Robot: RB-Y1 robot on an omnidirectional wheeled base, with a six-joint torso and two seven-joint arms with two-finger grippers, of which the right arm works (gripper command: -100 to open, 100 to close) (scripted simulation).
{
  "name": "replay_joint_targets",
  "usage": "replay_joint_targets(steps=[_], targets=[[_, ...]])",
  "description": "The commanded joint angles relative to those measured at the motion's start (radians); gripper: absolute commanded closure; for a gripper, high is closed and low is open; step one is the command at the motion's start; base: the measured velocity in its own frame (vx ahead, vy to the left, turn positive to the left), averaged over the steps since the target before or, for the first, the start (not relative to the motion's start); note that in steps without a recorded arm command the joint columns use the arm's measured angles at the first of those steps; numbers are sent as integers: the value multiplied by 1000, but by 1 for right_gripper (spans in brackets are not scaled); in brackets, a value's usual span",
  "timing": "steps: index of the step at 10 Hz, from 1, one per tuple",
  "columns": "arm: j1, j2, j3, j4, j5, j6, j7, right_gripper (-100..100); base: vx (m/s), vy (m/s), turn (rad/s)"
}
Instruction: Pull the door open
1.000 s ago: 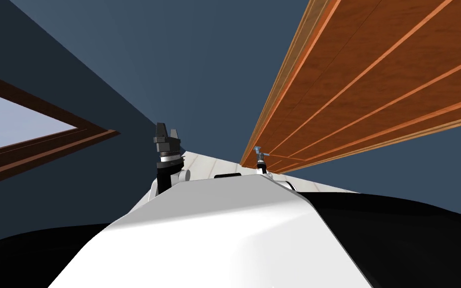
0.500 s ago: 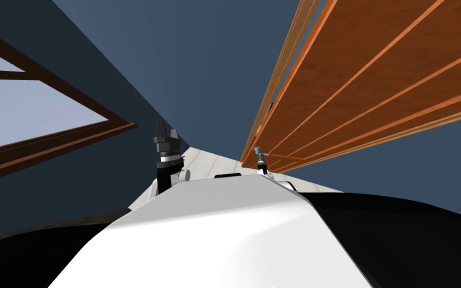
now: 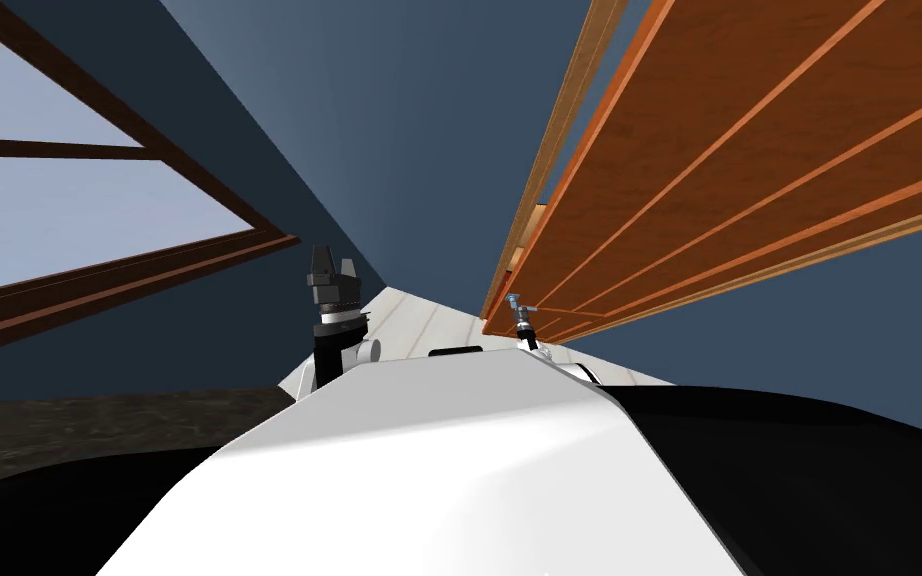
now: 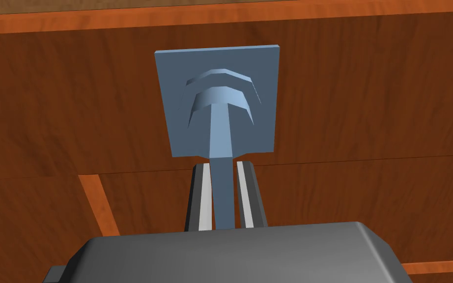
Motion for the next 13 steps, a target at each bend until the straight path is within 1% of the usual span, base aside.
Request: replay_joint_targets(steps=[1,2,9,10,11,12,13], targets=[[0,0,0,0,0,0,0,100,-101,-2,21],[14,-9,17,-4,12,-12,-20,100,-150,-31,86],[67,-56,86,-30,60,-72,-103,100,-227,-52,88],[65,-51,81,-35,56,-61,-94,100,-106,-25,18],[87,-65,97,-30,66,-93,-116,100,-188,-37,135],[91,-69,100,-30,69,-101,-121,100,-223,-64,141],[102,-78,107,-28,73,-118,-131,100,-179,-77,106]])
